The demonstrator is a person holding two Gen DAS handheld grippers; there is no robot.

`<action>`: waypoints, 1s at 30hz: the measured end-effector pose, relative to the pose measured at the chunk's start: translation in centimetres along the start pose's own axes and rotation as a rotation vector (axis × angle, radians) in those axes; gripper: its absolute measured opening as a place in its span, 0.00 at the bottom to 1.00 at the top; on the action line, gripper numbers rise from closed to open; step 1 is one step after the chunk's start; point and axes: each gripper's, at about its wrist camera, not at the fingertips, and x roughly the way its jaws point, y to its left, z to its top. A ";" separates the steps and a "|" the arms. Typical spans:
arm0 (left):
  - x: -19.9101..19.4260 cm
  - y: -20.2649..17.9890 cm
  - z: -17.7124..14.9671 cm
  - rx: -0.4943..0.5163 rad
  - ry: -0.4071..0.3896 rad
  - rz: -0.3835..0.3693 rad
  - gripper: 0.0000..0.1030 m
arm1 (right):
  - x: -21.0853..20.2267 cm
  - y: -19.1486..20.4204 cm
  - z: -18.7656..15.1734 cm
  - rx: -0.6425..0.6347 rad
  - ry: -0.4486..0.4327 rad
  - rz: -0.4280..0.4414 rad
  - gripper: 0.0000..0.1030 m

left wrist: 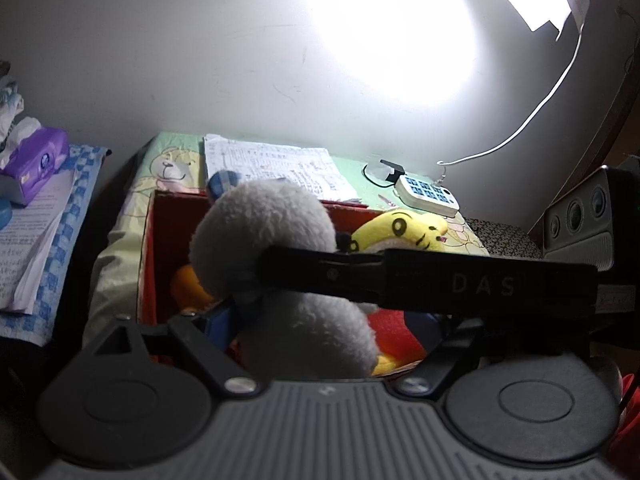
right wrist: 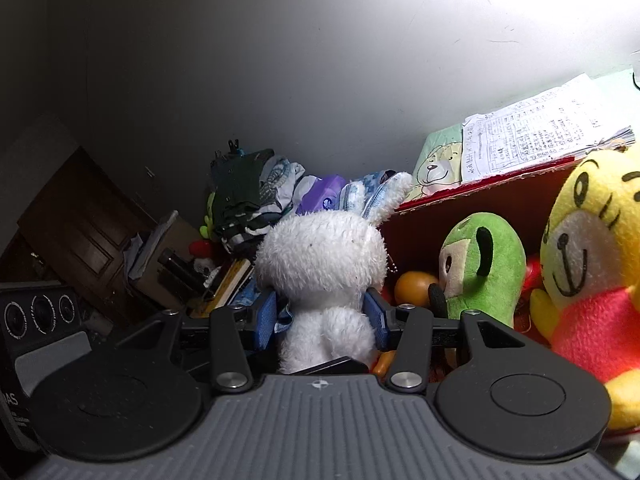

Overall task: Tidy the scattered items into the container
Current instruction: 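Lift the white bunny with the right gripper over the red box, then lower the white bunny into the box beside the green plush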

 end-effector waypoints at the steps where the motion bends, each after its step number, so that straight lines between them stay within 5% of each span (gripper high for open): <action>1: 0.4 0.3 0.0 -0.007 0.010 -0.003 0.84 | 0.4 -0.1 0.1 -0.003 0.007 -0.010 0.48; 12: 4.4 1.4 -0.5 -0.030 0.124 -0.020 0.82 | 3.4 -2.5 0.3 0.014 0.084 -0.138 0.45; 24: 7.0 -0.7 0.1 0.078 0.153 -0.057 0.83 | 0.3 -5.3 -0.8 0.140 -0.039 -0.181 0.41; 30: 7.3 0.0 -0.4 0.071 0.197 -0.060 0.87 | 0.6 -5.5 -1.2 0.120 -0.009 -0.183 0.39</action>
